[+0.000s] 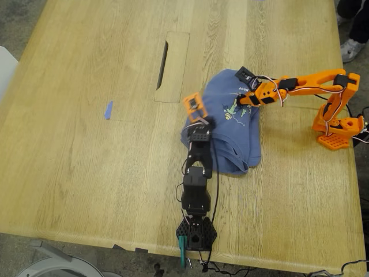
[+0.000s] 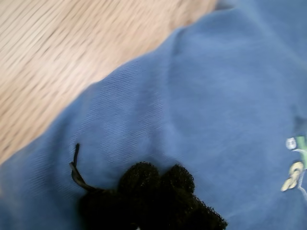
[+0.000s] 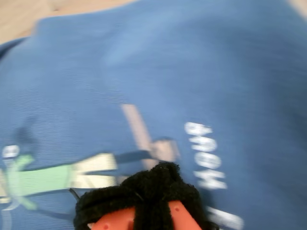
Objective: Fold a T-shirt
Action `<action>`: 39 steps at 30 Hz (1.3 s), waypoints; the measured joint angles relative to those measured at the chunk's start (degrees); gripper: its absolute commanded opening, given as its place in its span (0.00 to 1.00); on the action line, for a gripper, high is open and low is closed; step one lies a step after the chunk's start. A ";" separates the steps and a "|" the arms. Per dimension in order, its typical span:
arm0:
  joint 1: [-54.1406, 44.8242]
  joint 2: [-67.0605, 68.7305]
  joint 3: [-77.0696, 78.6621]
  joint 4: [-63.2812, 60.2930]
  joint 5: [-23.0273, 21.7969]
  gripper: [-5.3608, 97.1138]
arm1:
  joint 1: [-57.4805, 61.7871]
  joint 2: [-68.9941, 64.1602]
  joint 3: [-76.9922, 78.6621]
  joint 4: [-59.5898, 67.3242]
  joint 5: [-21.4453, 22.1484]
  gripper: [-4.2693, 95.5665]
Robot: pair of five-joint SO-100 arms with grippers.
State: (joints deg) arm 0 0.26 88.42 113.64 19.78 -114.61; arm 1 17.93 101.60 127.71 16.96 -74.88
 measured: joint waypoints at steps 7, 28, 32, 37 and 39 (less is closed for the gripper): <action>-6.50 11.16 10.28 -0.44 0.35 0.05 | 11.95 11.34 8.79 1.58 -0.62 0.04; -62.67 59.68 42.54 10.81 0.62 0.05 | 74.00 82.35 44.56 32.08 -6.50 0.04; -72.07 70.31 51.06 13.01 0.62 0.05 | 81.56 91.76 49.66 37.79 -7.65 0.04; -84.73 90.35 61.87 23.12 2.81 0.05 | 89.21 92.99 50.89 41.92 -8.70 0.04; -87.36 95.80 62.58 32.61 2.64 0.05 | 90.79 93.16 51.15 45.62 -9.14 0.04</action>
State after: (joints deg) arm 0 -87.10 184.22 176.22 52.38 -111.97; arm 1 108.72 194.77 178.86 62.58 -84.02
